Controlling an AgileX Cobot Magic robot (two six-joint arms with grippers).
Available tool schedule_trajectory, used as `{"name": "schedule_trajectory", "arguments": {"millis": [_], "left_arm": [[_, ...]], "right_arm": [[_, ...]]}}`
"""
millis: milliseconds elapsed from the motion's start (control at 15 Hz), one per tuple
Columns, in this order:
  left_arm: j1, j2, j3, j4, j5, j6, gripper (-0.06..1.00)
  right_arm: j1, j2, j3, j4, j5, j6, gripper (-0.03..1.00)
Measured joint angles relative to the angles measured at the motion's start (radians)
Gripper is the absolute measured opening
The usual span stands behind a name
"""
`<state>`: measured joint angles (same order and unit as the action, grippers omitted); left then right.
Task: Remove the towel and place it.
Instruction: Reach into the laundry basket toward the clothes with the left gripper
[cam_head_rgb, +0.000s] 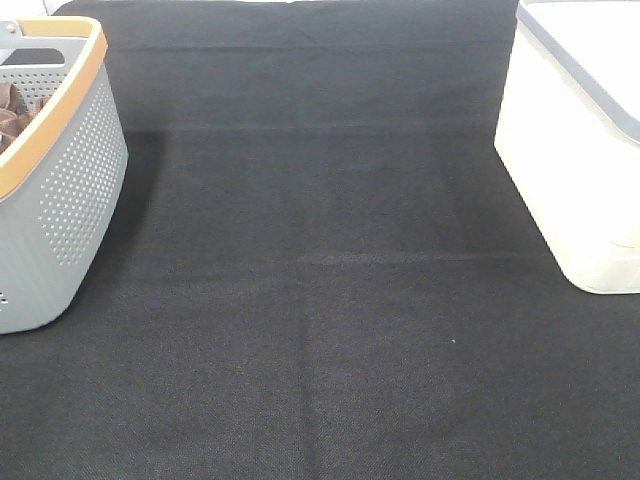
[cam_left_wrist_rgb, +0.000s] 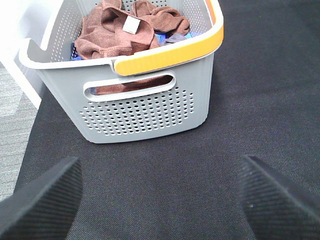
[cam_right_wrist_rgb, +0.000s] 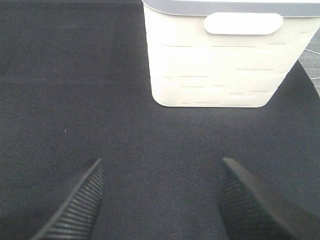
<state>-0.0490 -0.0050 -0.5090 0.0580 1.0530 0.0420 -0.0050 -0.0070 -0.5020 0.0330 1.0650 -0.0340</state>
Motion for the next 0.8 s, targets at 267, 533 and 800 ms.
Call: {"name": "schedule_trajectory", "arguments": {"millis": [267, 533, 800], "left_arm": [[0.0, 0.0, 0.0, -0.004, 0.0, 0.0, 0.8], [0.0, 0.0, -0.013, 0.003, -0.188, 0.0, 0.8], [0.0, 0.157, -0.025, 0.056, -0.424, -0.001, 0.7]], "right_arm": [[0.0, 0.0, 0.0, 0.0, 0.0, 0.0, 0.62], [0.0, 0.0, 0.0, 0.0, 0.0, 0.0, 0.62], [0.0, 0.0, 0.0, 0.0, 0.0, 0.0, 0.62]]}}
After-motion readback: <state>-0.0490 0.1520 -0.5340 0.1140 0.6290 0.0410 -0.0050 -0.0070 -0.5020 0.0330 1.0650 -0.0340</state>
